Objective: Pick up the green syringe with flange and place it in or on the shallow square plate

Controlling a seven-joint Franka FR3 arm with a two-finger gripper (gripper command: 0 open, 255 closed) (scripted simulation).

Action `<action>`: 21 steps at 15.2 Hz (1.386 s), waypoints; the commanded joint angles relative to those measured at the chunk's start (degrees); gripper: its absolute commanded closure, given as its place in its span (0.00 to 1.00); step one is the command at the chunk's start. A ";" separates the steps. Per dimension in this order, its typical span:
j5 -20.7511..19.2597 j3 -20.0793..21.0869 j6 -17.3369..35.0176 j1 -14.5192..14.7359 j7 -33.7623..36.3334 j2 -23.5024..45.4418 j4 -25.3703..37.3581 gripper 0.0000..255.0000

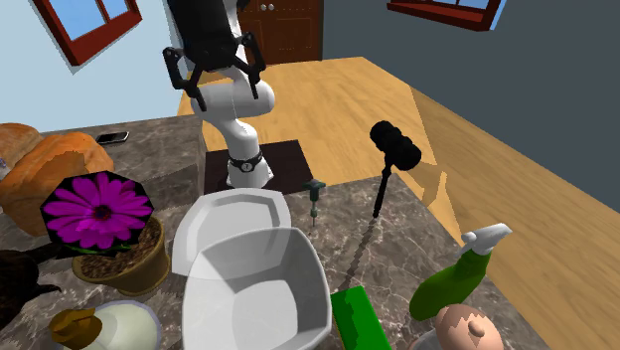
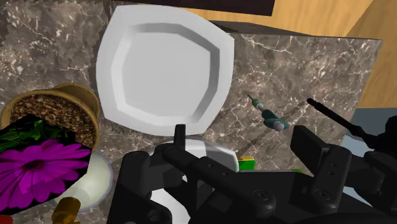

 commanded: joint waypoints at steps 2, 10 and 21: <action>0.26 1.13 1.14 0.30 0.90 0.91 -0.47 0.00; 1.43 9.95 10.10 2.47 8.28 10.58 -1.89 0.00; 0.44 16.72 19.67 3.72 14.72 21.50 -2.70 0.00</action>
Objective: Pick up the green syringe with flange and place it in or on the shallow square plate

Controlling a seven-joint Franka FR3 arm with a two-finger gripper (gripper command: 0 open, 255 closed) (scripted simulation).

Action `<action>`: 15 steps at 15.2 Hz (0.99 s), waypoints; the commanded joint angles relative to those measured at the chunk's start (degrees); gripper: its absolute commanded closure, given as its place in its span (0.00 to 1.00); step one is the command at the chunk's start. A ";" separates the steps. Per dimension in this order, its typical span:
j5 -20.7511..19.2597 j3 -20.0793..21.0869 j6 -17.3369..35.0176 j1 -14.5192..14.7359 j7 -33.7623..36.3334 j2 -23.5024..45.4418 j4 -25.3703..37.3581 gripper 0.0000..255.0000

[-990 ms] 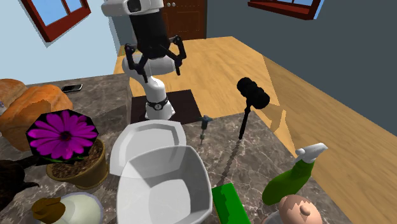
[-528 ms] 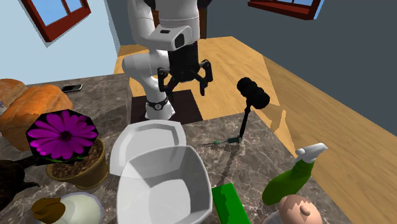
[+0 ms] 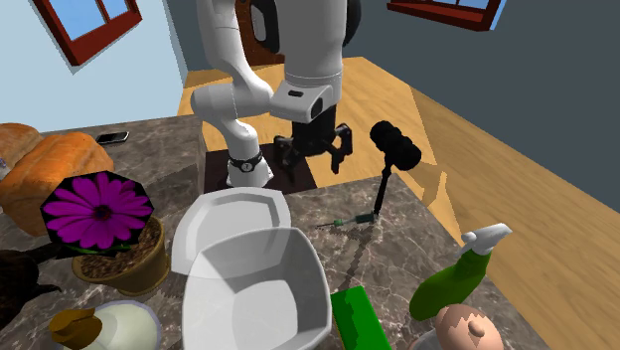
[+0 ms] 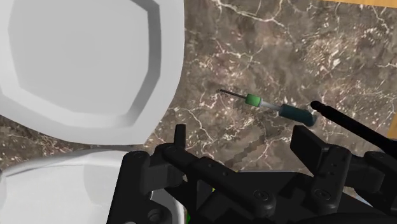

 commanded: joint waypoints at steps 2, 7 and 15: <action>0.07 0.31 2.37 0.09 0.17 0.55 -1.79 0.00; 0.09 0.44 3.64 0.11 0.19 0.89 -2.73 0.00; 0.09 0.44 3.64 0.11 0.19 0.89 -2.73 1.00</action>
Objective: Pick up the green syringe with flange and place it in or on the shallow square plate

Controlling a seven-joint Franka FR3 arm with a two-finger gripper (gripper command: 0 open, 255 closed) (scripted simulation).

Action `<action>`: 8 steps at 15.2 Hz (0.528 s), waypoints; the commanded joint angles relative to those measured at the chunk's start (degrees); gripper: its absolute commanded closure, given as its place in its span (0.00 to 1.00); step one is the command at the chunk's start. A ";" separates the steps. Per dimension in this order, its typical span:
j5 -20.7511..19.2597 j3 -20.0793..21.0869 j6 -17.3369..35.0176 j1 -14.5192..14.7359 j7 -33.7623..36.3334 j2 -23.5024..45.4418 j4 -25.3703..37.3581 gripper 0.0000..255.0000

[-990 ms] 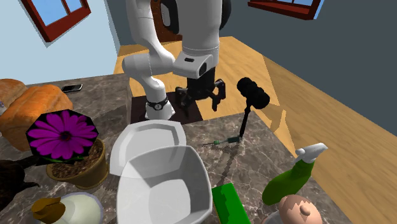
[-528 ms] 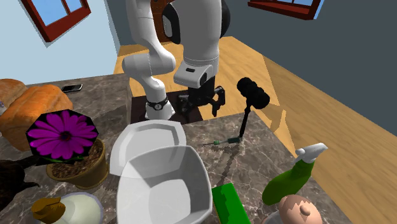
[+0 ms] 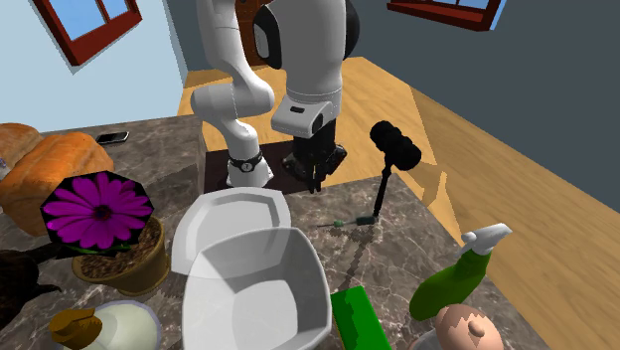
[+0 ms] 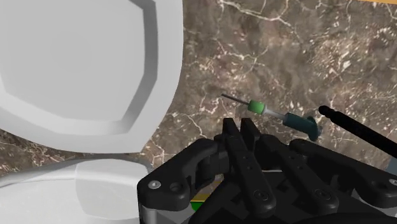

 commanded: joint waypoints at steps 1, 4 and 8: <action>0.00 0.00 0.00 0.00 0.00 0.00 0.00 1.00; 0.00 0.00 0.00 0.00 0.00 0.00 0.00 1.00; -0.29 -0.08 3.48 1.13 -4.97 0.37 -1.71 0.00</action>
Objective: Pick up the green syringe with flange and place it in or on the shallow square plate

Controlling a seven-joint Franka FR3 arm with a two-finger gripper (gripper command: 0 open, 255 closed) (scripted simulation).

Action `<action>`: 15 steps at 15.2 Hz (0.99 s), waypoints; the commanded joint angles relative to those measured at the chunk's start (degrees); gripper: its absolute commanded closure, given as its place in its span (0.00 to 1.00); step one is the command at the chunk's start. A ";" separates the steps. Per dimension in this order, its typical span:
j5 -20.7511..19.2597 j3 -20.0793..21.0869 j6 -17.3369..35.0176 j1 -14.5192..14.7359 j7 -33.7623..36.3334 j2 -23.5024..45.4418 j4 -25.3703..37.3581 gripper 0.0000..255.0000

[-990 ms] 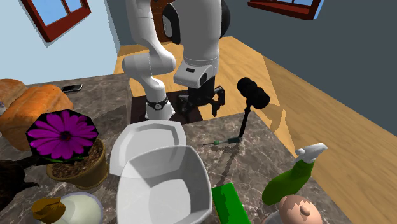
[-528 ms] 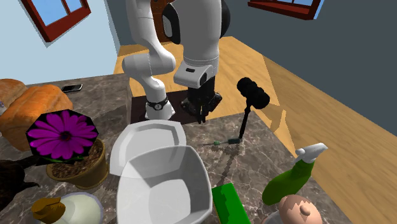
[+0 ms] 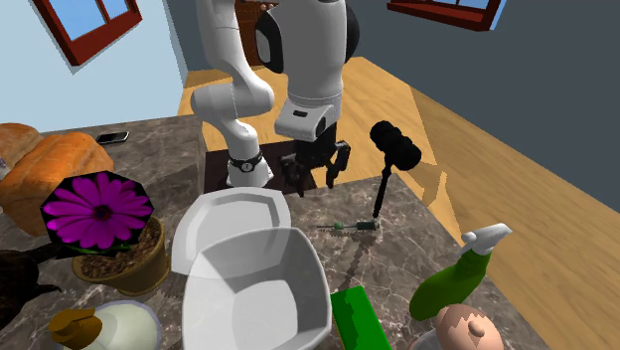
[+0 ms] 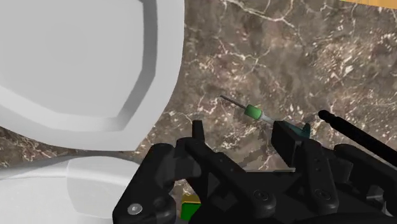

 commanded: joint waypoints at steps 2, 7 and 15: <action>-0.54 -0.41 8.88 3.01 -13.01 1.13 -4.06 0.00; 0.51 -2.45 27.13 9.69 -39.85 5.05 -11.76 0.00; -0.73 -1.79 33.91 9.33 -39.01 11.01 -12.62 0.00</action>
